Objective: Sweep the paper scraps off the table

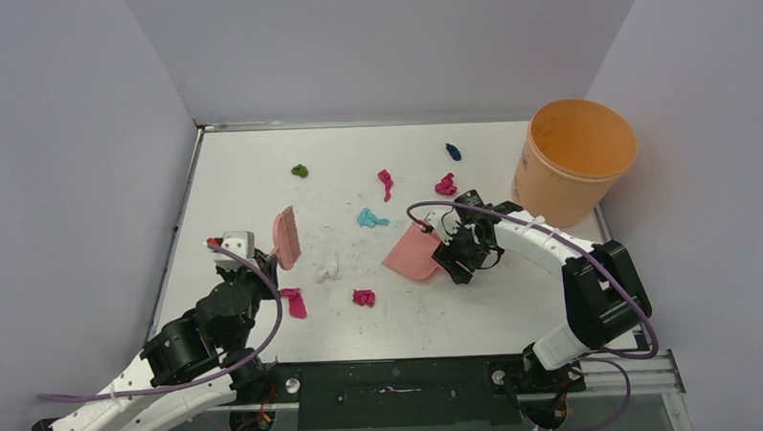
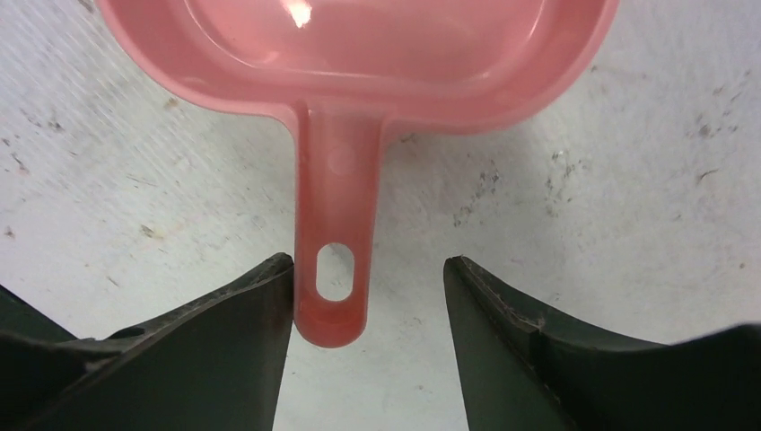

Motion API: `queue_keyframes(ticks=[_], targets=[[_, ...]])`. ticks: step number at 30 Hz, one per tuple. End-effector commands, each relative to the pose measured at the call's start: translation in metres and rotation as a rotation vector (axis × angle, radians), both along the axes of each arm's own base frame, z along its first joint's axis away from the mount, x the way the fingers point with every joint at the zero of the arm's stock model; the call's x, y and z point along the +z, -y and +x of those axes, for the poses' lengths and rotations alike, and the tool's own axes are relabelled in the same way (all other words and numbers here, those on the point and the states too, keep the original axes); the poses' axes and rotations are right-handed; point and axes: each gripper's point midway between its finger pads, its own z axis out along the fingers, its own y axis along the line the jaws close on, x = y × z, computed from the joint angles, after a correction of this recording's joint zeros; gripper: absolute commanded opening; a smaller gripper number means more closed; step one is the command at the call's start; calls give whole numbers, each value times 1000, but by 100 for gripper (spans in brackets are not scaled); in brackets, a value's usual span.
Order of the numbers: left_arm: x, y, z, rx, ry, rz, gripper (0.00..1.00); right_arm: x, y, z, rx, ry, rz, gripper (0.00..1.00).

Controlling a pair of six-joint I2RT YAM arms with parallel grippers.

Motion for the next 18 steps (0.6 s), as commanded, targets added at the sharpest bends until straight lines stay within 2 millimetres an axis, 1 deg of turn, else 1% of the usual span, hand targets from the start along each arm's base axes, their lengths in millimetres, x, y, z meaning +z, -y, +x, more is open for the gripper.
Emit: queue_keyframes(ticks=[1,3,9,14,18], targets=[[14,6,4,-4,38,-61,0,6,-6,8,15,52,85,57],[15,6,4,-3,39,-61,0,9,-7,9,14,69,100,54],[15,5,4,-1,41,-64,0,17,-15,9,41,100,156,52],[15,6,4,-3,39,-66,0,12,-15,7,39,80,151,47],[15,6,4,-5,39,-66,0,6,-13,3,42,66,139,46]])
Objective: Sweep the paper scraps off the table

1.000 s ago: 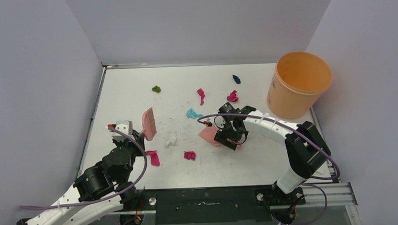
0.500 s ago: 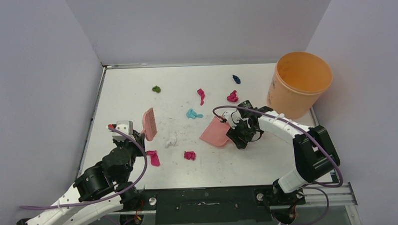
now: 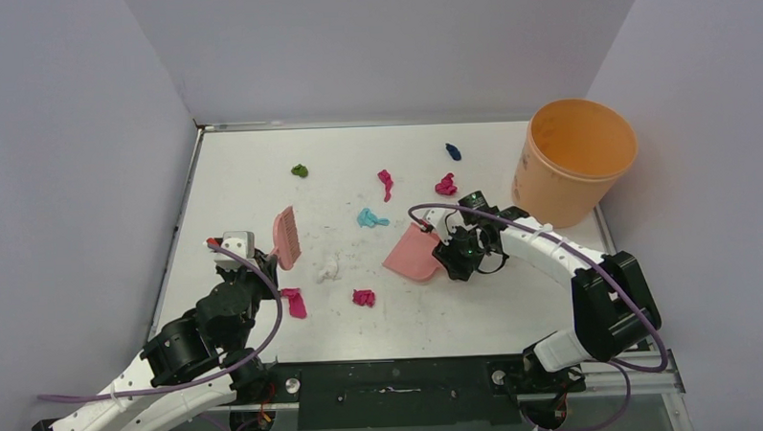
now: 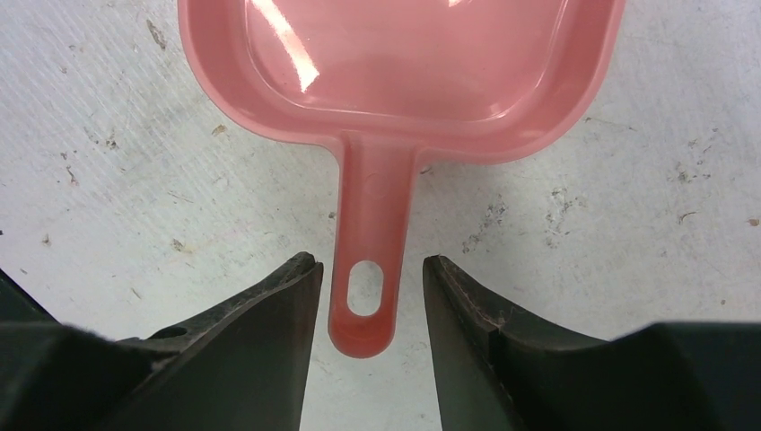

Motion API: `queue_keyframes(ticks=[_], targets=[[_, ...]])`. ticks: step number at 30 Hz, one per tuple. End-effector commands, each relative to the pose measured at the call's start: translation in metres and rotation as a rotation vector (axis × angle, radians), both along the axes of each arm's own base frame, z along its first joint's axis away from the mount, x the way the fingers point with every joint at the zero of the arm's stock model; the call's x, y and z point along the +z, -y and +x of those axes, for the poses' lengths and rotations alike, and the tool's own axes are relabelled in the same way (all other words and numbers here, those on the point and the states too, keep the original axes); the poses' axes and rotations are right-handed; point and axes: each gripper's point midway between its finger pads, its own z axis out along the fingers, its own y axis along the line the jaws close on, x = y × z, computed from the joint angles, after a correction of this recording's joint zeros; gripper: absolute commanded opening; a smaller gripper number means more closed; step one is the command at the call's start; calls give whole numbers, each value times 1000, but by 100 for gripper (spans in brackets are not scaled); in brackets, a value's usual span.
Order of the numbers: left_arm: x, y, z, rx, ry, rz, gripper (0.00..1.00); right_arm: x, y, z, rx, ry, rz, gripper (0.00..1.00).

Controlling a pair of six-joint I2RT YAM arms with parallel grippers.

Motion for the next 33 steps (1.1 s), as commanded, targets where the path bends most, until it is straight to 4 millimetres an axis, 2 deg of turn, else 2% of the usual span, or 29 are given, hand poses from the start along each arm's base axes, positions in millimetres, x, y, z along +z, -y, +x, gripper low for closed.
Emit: queue_keyframes(ticks=[1,9,13,17,20,22,25,28,31,33], targets=[[15,6,3,-5,40,-65,0,-1,-4,1,23,13,22,46],[14,8,4,-11,38,-63,0,-7,0,0,9,-11,-10,44],[13,9,4,-14,35,-60,0,-11,0,1,4,-31,-19,36],[13,10,4,-15,33,-58,0,1,-4,3,8,-25,-3,18],[12,13,5,-27,28,-56,0,27,-8,9,3,11,31,13],[15,27,4,-91,29,-72,0,52,-11,10,4,30,78,11],[21,62,-3,-256,25,-126,0,87,-10,11,13,68,126,8],[24,91,-6,-339,-10,-211,0,116,1,17,-16,126,142,5],[22,124,-9,-410,-57,-334,0,148,21,34,-83,215,157,5],[22,152,-14,-476,-82,-429,0,181,32,48,-117,295,187,5]])
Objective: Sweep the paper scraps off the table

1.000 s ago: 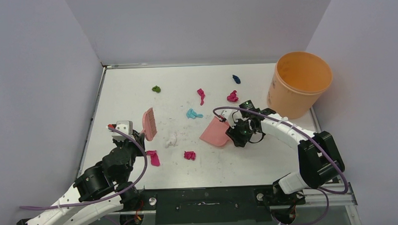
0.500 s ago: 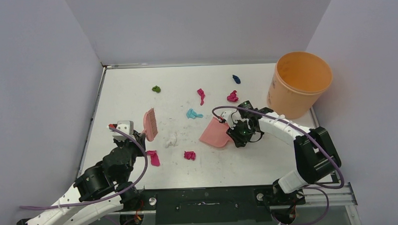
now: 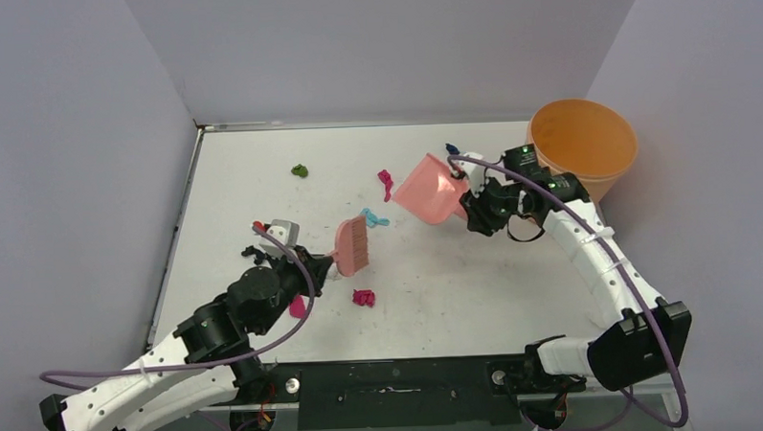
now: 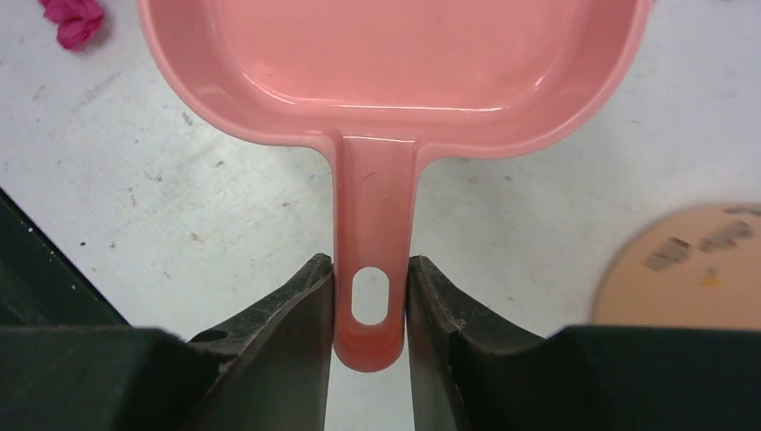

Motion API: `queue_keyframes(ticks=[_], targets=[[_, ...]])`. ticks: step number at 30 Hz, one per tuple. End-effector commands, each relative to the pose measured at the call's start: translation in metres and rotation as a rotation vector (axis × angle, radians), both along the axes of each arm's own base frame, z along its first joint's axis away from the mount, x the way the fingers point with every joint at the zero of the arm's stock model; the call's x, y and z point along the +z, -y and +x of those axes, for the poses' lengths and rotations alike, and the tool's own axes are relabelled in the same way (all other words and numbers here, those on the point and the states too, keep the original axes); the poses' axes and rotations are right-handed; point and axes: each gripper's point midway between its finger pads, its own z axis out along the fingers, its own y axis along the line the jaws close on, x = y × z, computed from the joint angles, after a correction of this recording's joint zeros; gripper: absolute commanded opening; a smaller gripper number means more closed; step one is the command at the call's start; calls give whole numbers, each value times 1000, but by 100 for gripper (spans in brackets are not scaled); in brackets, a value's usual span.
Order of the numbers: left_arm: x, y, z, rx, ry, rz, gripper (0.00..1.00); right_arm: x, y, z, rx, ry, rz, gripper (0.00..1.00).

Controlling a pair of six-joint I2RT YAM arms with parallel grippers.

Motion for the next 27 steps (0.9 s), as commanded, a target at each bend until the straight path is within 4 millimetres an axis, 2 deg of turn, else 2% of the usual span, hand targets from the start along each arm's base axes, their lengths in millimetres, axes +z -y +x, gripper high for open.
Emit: queue_keyframes(ticks=[1,5,7,8,9,13,16,21,24,27], targets=[[27,74,-14,-192,-40,-305,0,68,23,20,-55,146,63,5],[39,140,-28,-290,-54,-376,0,125,33,32,-99,240,119,5],[34,186,-36,-343,-83,-356,0,151,34,35,-128,299,153,5],[43,206,-39,-363,-89,-372,0,165,33,37,-140,339,171,5],[39,227,-42,-375,-111,-369,0,177,34,37,-162,374,188,5],[32,301,-53,-435,-183,-418,0,212,38,38,-244,482,250,5],[34,348,-58,-486,-215,-489,0,223,40,37,-279,515,282,5],[39,412,-58,-558,-243,-632,0,225,35,31,-278,507,320,5],[34,462,-66,-644,-301,-690,0,225,34,29,-276,508,331,5],[22,503,-79,-721,-387,-722,0,223,33,27,-275,505,340,5]])
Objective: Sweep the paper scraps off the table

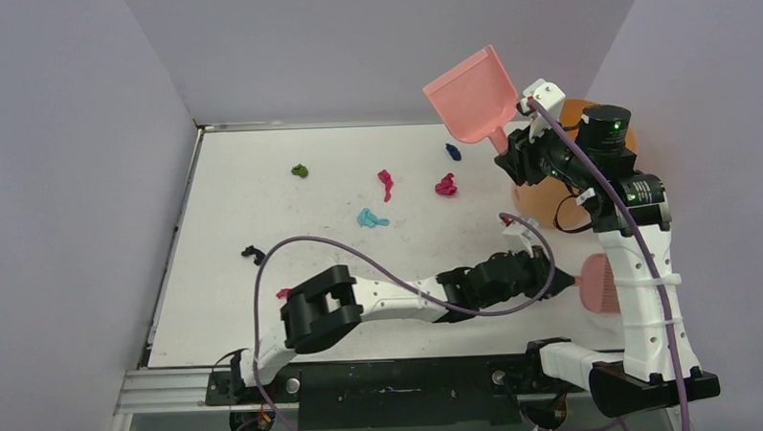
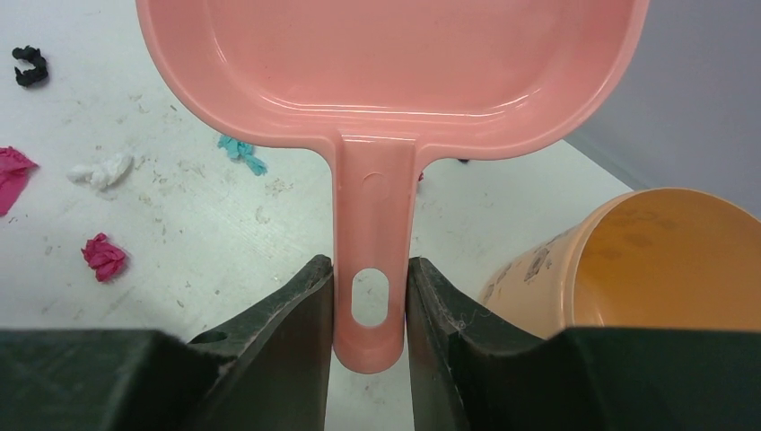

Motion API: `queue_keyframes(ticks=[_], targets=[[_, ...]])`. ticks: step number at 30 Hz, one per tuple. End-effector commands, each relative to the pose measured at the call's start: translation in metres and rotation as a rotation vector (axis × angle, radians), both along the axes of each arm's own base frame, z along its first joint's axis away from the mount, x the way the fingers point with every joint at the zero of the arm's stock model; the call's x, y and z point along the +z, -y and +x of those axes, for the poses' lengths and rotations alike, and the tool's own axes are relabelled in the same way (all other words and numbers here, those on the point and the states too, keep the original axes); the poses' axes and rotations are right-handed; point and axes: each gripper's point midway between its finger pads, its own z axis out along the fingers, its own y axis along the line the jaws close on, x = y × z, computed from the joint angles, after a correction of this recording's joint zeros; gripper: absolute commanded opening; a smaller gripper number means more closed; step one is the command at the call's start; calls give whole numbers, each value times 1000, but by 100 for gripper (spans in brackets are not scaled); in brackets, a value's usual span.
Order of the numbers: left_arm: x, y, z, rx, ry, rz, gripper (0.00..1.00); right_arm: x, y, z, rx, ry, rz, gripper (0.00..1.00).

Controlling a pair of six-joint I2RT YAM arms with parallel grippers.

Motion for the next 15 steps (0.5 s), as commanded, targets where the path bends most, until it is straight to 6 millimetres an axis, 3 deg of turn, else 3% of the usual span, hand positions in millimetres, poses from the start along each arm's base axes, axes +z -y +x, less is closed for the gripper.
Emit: queue_keyframes(ticks=[1,6,8,15], targets=[[36,58,-25,-166,-104,-205,0,16,-3,-3,5,59,46,5],[-4,98,-32,-238,-274,-203,0,12,-5,-6,16,54,53,5],[-11,107,-33,-278,-359,-204,0,10,-5,-8,18,53,55,5],[-50,105,-25,-259,-630,-110,0,2,-5,-8,17,50,54,5]])
